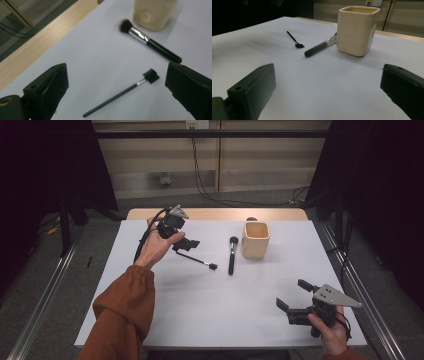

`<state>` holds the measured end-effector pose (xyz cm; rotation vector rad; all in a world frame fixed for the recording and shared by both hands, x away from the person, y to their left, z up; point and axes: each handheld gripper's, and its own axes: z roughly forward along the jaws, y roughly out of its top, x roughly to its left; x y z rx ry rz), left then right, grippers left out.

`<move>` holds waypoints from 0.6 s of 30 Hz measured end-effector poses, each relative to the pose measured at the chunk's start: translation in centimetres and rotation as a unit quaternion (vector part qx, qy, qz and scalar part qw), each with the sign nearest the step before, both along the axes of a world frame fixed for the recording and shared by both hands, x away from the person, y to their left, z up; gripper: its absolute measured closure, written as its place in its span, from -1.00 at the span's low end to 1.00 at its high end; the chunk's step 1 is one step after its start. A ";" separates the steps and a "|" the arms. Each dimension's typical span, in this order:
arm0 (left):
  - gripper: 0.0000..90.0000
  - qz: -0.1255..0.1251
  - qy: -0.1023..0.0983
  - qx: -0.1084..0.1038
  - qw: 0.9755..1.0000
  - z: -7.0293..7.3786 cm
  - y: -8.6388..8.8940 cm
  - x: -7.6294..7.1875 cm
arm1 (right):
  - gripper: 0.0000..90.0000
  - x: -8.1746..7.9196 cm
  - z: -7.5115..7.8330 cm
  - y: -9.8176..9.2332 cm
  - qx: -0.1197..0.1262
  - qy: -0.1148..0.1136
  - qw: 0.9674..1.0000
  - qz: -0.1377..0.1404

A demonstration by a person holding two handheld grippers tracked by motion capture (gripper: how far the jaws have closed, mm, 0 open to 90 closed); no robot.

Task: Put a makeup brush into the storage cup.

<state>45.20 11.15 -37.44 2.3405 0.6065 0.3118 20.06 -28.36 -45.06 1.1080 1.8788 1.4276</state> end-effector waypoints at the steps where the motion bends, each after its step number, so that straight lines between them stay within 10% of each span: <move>1: -0.89 -0.002 0.009 0.005 1.000 0.0 -0.1 0.1 | -1.00 0.0 0.0 0.0 0.000 -0.001 1.000 0.000; 18: -0.88 -0.049 0.062 0.097 0.992 -2.1 -1.9 0.3 | -1.00 -0.1 0.0 -0.1 -0.003 0.000 1.000 0.000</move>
